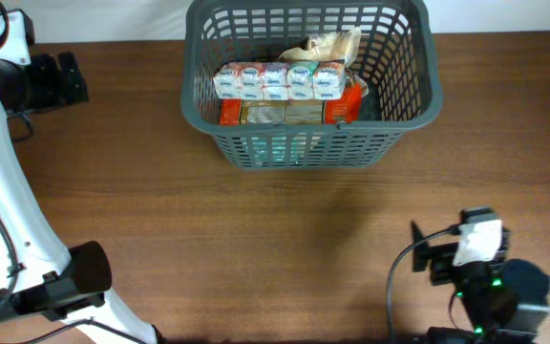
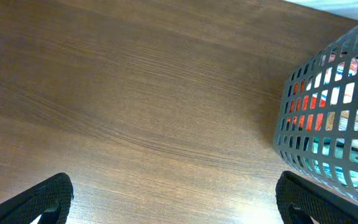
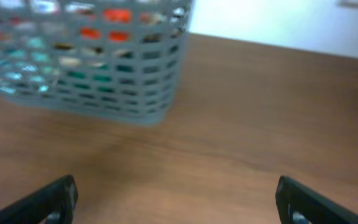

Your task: Pack container

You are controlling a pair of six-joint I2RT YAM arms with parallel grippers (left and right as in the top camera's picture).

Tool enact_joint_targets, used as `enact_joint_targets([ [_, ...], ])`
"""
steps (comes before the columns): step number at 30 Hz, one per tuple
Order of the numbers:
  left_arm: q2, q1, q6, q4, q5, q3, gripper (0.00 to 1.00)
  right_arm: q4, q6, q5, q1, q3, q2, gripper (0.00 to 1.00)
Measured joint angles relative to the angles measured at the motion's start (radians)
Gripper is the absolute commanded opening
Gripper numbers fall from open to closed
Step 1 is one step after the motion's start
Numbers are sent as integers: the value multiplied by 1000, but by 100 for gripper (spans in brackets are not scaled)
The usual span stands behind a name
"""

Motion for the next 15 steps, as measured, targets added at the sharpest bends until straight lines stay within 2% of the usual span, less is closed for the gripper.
enact_joint_targets([
  [2, 0, 0, 0, -1, 0, 0, 99, 64, 0, -28, 54, -121, -67, 99],
  [5, 0, 0, 0, 0, 0, 0, 99, 138, 0, -49, 117, -209, -108, 99],
  [8, 0, 0, 0, 0, 0, 0, 99, 208, 0, -61, 138, -275, -117, 99],
  [15, 0, 0, 0, 0, 0, 0, 99, 235, 1, -38, 140, -350, -162, 99],
])
